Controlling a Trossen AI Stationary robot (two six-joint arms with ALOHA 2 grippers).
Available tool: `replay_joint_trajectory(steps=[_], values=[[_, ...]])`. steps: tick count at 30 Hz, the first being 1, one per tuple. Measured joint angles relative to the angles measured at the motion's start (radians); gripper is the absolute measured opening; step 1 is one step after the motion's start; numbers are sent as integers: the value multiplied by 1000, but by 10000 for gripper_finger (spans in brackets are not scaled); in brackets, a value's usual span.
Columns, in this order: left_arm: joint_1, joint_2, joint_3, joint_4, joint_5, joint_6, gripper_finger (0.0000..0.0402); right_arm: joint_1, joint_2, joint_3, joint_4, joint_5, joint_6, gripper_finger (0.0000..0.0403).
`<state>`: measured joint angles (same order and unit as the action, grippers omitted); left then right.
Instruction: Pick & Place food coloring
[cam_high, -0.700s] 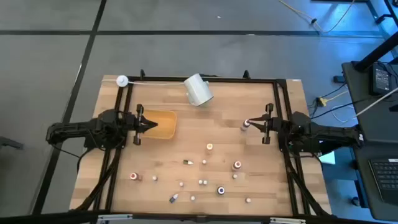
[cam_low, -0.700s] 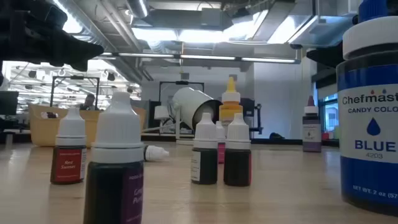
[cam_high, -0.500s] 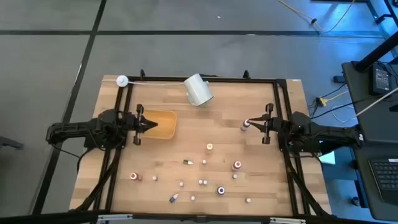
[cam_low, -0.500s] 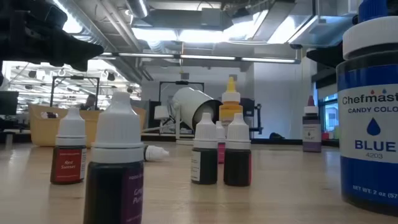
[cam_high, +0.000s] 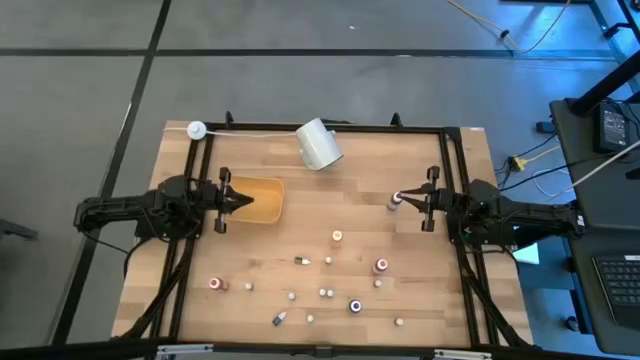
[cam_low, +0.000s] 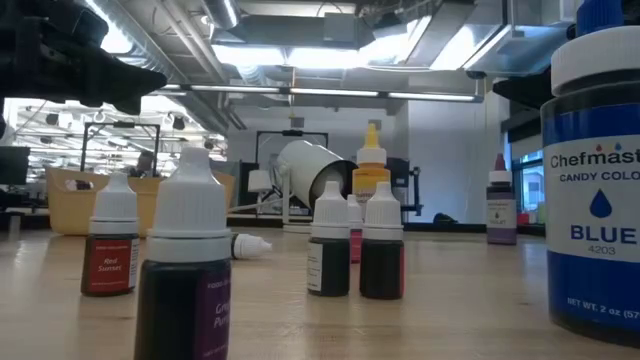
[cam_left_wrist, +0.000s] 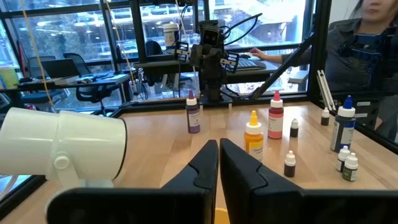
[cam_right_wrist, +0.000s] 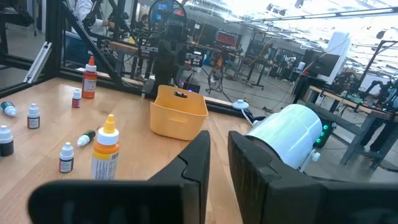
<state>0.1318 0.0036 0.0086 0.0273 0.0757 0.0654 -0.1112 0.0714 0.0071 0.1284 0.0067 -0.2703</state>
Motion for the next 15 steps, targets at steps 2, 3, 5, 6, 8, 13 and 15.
replay_joint_trajectory(steps=[2, 3, 5, 6, 8, 13, 15], values=[[0, 0, 0, 0, 0, 0, 13, 0, 0, 0, 0, 0, 0, 62], [0, 0, 0, 0, 0, 0, 14, 0, 0, 0, 0, 0, 0, 62], [0, 0, 0, 0, 0, 0, 15, 0, 0, 0, 0, 0, 0, 62], [0, 0, 0, 0, 0, 0, 15, 0, 0, 0, 0, 0, 0, 62], [0, 0, 0, 0, 0, 0, 14, 0, 0, 0, 0, 0, 0, 62], [0, 0, 0, 0, 0, 0, 11, 0, 0, 0, 0, 0, 0, 62], [0, 0, 0, 0, 0, 0, 12, 0, 0, 0, 0, 0, 0, 62]])
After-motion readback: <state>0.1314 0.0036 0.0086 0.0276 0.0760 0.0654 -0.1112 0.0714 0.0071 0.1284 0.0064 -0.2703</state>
